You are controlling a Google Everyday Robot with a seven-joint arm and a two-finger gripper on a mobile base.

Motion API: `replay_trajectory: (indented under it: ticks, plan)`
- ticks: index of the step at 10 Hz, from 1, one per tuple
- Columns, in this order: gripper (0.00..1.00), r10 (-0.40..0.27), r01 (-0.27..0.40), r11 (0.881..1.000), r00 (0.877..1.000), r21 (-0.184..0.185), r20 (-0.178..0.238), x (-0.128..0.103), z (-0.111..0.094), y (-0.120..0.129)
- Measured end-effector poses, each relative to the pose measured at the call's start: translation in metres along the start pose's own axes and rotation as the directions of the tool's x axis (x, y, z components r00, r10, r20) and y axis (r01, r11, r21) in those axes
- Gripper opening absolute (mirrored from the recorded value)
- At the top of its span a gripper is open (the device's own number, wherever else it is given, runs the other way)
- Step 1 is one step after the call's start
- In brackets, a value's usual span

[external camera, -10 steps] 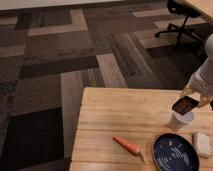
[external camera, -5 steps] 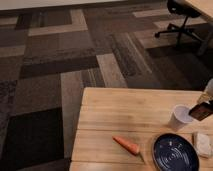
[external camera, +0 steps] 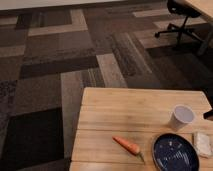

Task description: Place the eraser on the white sponge

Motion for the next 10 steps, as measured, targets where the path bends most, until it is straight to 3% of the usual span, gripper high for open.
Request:
replay_trajectory:
  ticks: [3,6,10]
  plan:
    - [0.00,0.000,0.000,1.000,1.000,0.000,-0.001,0.000,0.000,0.000]
    - [0.00,-0.016,0.014,0.999,0.999,-0.037,-0.045,0.008,0.026,0.006]
    - [0.00,-0.070,0.070,0.997,0.998,0.006,0.002,0.002,0.058,-0.015]
